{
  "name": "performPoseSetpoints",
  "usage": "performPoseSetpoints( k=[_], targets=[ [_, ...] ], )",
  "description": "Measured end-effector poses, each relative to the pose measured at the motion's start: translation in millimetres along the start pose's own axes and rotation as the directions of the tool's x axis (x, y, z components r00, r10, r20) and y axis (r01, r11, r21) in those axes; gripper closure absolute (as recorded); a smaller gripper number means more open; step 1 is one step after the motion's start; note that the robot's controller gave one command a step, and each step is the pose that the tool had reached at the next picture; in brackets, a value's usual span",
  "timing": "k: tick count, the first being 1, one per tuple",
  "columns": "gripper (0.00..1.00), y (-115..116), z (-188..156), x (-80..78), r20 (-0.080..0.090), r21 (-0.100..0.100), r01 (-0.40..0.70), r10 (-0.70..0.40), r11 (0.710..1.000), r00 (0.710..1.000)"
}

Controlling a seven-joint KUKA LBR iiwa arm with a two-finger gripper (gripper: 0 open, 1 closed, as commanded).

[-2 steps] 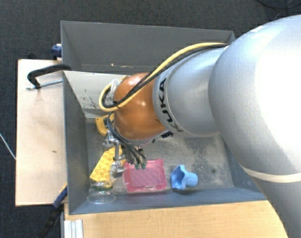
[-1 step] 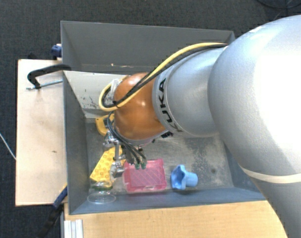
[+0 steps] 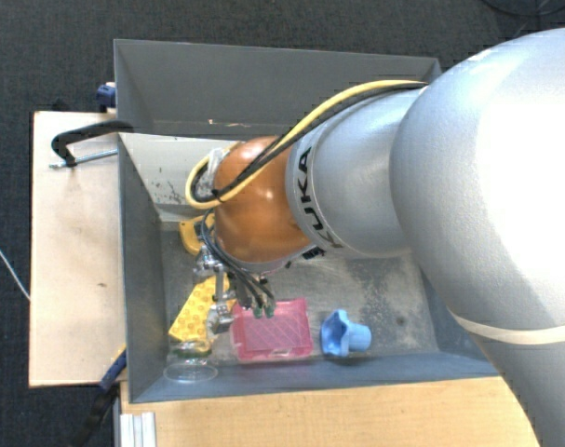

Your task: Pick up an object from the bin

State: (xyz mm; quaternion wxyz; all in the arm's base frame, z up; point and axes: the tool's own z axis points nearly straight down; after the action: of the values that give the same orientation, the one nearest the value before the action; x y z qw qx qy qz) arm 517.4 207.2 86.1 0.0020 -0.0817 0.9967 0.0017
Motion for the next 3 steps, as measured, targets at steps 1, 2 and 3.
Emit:
performPoseSetpoints(
  k=[1, 2, 3],
  targets=[
    [1.00, -9.9, 4.6, -18.3, 0.002, -0.011, 0.092, -0.092, 0.996, 0.996],
    [1.00, -10.3, 4.5, -18.7, 0.003, -0.011, 0.092, -0.092, 0.996, 0.996],
    [1.00, -18.1, -153.7, -42.5, 0.010, 0.003, 0.295, -0.295, 0.955, 0.955]
  ],
)
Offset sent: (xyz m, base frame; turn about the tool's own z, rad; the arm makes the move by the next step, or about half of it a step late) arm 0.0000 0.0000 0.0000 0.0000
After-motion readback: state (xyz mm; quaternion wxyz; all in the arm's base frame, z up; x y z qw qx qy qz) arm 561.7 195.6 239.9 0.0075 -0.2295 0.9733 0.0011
